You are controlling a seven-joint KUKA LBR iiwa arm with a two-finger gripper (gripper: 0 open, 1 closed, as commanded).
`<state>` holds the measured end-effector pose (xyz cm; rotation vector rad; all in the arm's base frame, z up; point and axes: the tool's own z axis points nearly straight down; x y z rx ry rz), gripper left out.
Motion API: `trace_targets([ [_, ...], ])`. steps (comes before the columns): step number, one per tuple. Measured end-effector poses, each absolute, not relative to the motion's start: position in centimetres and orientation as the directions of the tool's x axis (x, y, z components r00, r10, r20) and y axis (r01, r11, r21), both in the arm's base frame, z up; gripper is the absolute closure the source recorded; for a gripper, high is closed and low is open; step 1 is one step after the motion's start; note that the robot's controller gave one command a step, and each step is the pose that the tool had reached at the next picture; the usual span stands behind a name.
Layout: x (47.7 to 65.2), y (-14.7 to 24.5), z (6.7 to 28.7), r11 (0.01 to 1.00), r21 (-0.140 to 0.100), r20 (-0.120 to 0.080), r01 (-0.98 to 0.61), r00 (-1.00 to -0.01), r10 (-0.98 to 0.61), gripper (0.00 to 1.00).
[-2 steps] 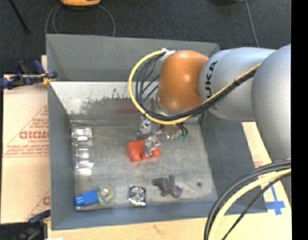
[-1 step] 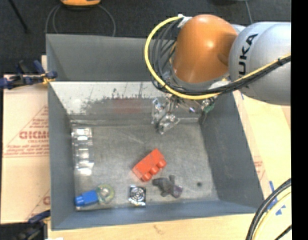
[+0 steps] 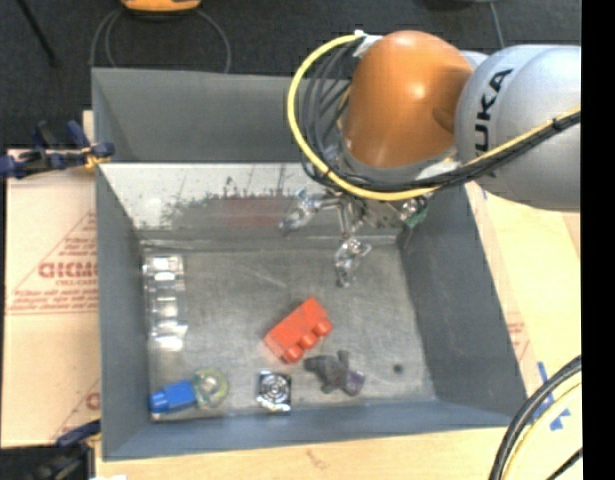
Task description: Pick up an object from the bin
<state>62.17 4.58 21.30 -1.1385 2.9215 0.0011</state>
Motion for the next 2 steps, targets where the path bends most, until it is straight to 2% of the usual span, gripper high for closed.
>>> trace_targets([
  [1,60.2,3.1,11.8,0.774,0.004,0.002,-0.633,-0.774,-0.633,0.0],
  [2,57.2,3.7,7.7,0.651,-0.006,-0.007,-0.759,-0.651,-0.759,0.0],
])
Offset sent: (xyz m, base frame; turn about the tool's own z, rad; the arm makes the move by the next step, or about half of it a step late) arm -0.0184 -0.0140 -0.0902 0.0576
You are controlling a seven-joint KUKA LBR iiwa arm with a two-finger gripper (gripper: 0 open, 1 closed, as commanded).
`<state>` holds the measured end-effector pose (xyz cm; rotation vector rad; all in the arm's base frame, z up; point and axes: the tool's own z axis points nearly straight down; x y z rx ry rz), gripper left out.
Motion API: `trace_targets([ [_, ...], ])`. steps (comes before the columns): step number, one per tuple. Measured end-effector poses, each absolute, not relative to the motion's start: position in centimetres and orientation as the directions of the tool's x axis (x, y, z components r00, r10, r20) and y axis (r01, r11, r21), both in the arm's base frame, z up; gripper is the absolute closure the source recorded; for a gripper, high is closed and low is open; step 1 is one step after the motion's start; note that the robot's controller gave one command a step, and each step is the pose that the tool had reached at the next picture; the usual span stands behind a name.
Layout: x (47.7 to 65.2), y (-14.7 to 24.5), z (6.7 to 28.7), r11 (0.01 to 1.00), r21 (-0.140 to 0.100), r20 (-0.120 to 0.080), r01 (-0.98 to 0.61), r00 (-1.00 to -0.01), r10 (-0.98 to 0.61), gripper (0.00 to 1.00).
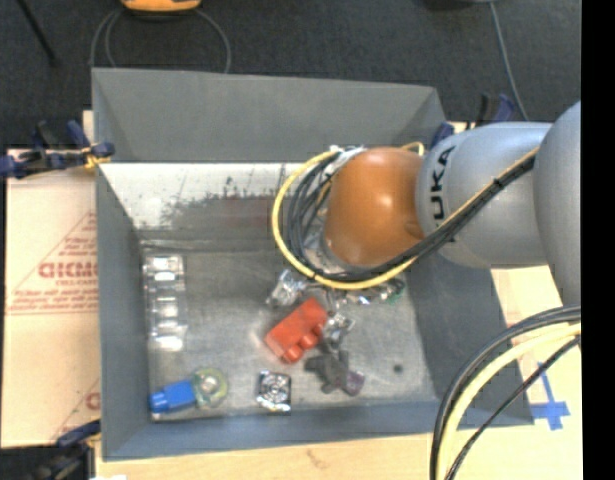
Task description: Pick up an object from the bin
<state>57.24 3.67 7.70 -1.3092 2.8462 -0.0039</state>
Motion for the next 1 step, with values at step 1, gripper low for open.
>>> trace_targets([
  [1,57.42,3.8,7.88,0.65,-0.008,-0.012,-0.76,-0.65,-0.76,1.0],
])
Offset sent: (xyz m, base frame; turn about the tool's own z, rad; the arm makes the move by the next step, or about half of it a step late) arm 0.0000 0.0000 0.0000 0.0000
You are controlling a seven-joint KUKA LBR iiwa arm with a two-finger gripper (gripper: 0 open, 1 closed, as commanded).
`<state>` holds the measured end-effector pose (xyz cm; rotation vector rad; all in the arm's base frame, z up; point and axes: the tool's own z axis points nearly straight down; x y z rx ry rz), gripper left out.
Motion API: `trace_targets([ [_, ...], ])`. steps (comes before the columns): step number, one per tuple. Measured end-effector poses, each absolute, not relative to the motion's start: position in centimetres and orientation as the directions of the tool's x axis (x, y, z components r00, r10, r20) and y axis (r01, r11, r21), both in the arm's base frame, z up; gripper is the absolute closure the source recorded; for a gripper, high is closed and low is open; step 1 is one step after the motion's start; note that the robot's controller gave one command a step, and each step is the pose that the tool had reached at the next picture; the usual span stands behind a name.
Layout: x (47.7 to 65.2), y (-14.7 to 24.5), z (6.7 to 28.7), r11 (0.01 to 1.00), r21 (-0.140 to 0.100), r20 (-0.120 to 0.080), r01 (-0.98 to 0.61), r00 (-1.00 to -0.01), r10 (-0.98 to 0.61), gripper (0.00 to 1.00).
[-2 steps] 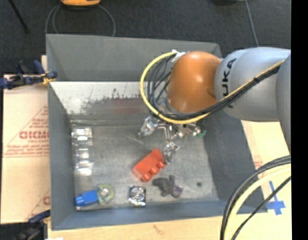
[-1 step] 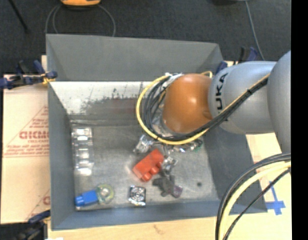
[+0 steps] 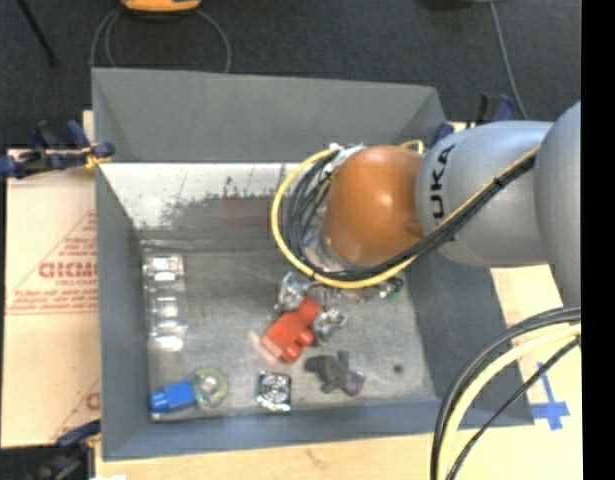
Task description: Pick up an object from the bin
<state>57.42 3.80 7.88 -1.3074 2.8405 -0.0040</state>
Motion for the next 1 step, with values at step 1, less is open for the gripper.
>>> trace_targets([
  [1,57.13,3.72,12.69,0.567,-0.006,-0.005,-0.824,-0.567,-0.824,1.0],
])
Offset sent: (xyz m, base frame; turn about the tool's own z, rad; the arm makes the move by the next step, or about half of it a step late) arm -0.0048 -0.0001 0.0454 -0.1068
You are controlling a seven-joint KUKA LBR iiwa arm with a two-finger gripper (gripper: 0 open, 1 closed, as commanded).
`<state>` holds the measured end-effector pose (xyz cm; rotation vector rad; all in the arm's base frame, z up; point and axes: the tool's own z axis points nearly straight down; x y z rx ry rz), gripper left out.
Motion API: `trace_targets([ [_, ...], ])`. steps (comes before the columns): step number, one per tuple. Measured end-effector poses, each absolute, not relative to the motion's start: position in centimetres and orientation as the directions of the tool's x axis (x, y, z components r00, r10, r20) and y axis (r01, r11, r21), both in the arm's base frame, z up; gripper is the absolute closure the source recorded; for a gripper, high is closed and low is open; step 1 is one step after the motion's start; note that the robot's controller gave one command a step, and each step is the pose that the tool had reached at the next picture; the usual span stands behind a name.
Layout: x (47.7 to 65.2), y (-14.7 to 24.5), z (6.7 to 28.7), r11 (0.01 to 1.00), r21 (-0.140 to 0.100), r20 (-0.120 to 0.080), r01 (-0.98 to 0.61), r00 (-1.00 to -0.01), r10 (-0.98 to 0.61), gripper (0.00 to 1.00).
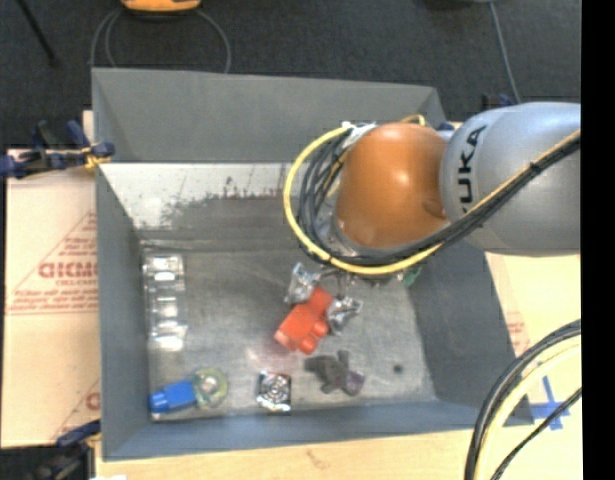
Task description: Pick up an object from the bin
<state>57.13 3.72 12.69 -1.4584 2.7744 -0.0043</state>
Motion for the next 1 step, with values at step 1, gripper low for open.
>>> trace_targets([
  [1,58.77,4.32,26.48,0.558,-0.01,-0.008,-0.83,-0.558,-0.83,1.0],
])
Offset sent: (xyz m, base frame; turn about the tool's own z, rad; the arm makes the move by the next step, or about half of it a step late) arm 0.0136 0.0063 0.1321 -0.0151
